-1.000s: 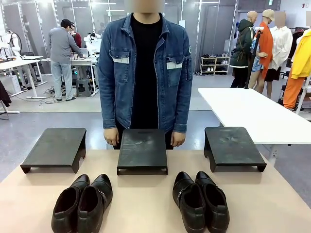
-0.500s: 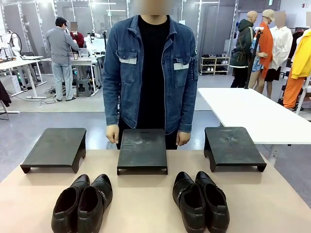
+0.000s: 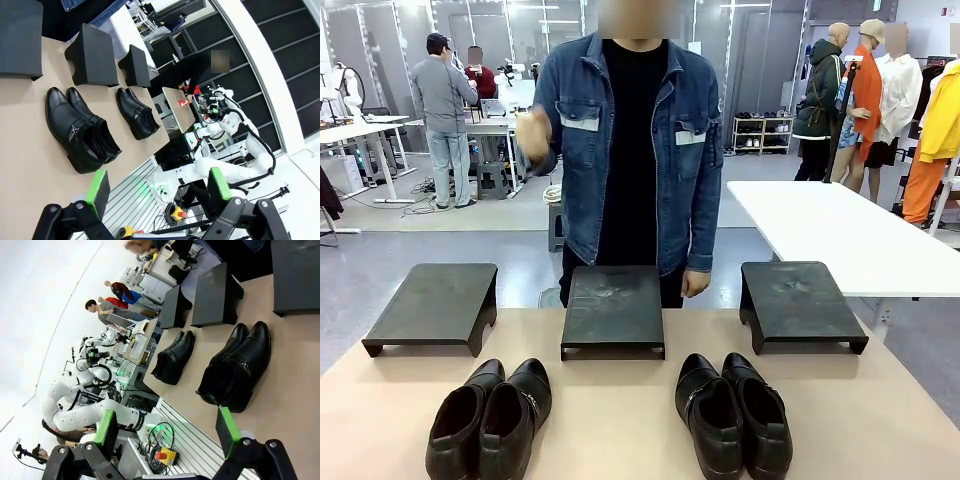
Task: Place the shoes on the stand as instructed by the person.
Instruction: Pick up one pair of Shoes and place it on the Shoes Stand indicated by the person.
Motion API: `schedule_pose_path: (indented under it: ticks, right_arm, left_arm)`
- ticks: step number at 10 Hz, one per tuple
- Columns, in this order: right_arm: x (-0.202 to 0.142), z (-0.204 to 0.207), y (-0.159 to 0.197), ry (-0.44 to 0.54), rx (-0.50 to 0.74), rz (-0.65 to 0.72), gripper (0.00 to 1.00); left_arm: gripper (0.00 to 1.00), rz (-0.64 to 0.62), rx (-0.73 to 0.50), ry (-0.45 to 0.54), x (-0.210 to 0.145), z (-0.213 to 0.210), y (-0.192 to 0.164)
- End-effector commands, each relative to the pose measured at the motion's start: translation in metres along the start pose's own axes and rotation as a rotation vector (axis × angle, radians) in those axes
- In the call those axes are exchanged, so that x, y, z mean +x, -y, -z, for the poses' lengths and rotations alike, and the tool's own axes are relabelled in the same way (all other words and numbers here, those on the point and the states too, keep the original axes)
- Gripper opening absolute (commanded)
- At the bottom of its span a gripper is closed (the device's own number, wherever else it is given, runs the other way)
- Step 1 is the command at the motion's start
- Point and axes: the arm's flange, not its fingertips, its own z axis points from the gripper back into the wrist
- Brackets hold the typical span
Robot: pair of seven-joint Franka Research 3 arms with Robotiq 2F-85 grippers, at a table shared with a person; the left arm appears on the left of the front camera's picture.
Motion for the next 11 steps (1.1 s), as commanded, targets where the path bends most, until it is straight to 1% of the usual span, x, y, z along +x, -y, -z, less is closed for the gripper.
schedule_pose_path:
  ticks: [1, 11]
  right_arm:
    - [0.0008, -0.0009, -0.0004, 0.002, 0.005, -0.017, 1.0]
    - [0.0008, -0.0009, -0.0004, 0.002, 0.005, -0.017, 1.0]
  left_arm:
    - [1.0, 0.005, -0.007, -0.014, -0.0021, -0.0025, -0.0008]
    - [1.0, 0.005, -0.007, -0.014, -0.0021, -0.0025, -0.0008]
